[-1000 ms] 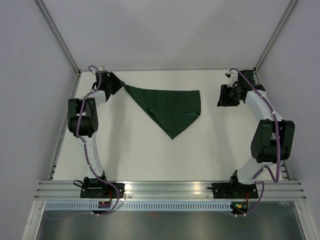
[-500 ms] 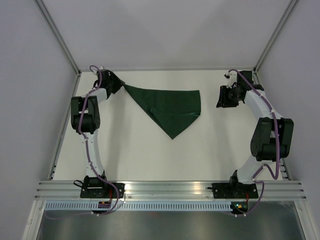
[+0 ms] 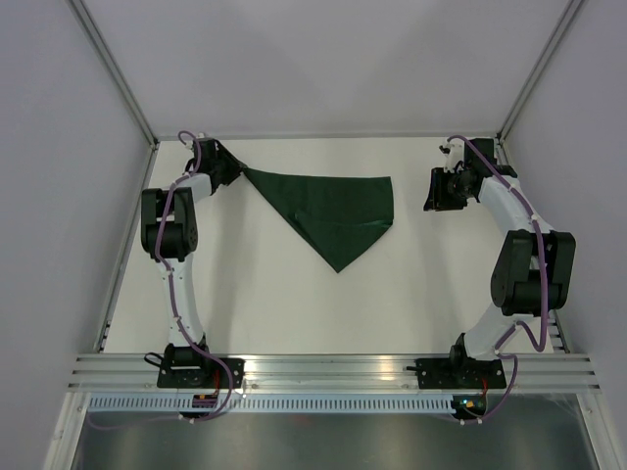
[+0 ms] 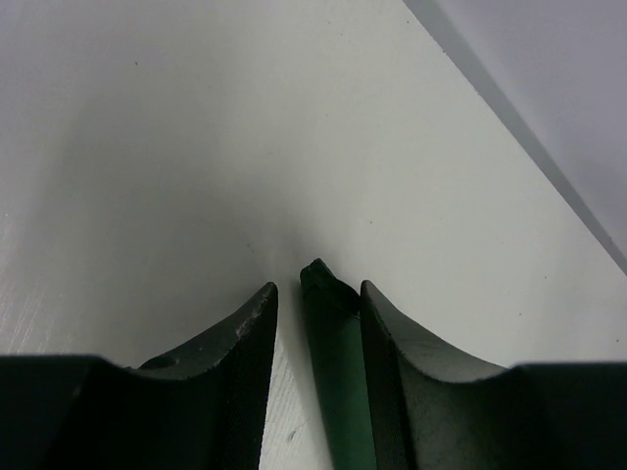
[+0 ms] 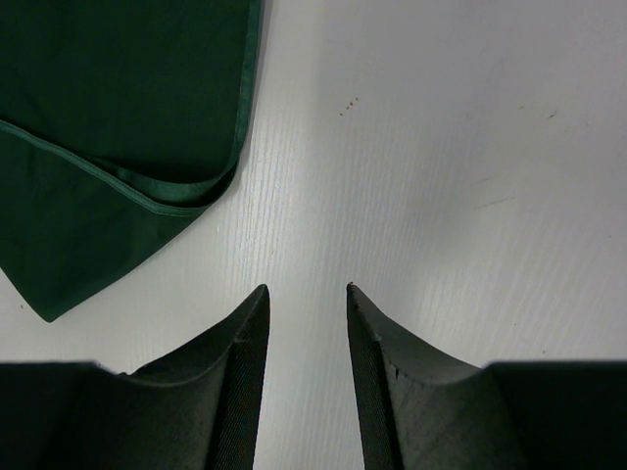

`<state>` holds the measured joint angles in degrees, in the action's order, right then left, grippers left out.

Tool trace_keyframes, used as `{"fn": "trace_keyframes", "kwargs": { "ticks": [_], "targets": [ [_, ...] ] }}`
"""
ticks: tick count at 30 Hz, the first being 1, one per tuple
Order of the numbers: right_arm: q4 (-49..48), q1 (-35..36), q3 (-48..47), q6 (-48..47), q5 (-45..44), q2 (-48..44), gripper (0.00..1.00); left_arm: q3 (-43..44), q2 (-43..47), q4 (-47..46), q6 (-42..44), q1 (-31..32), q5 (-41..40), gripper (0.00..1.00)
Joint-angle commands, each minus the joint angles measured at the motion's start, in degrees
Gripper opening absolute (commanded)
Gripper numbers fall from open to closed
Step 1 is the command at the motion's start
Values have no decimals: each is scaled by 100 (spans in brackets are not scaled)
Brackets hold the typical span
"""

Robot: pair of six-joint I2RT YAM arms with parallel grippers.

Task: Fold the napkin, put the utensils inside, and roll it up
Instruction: Fold the napkin

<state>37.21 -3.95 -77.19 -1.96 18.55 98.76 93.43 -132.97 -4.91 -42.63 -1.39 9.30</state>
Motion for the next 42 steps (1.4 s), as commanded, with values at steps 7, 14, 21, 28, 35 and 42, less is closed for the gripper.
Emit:
{"fn": "trace_keyframes", "kwargs": {
  "ticks": [7, 14, 21, 28, 35, 42],
  "targets": [
    [-109, 25, -42, 2, 88, -94, 43, 106, -98, -107, -263, 51, 221, 31],
    [-100, 17, -33, 2, 62, -111, 43, -158, 25, -633, -290, 68, 467, 14],
    [-109, 17, -16, -7, 35, -103, 43, -527, 306, -1547, -228, 68, 1021, 2],
    [-91, 25, -24, -15, 61, -138, 43, -1098, 745, -2558, -123, 349, 1636, 2],
    [-56, 17, -33, -42, 97, -182, 43, -1784, 1360, -3315, 158, 560, 2251, 2],
    [32, 17, -42, -86, 149, -305, 43, -2056, 1695, -3473, 448, 867, 2963, 2]
  ]
}}
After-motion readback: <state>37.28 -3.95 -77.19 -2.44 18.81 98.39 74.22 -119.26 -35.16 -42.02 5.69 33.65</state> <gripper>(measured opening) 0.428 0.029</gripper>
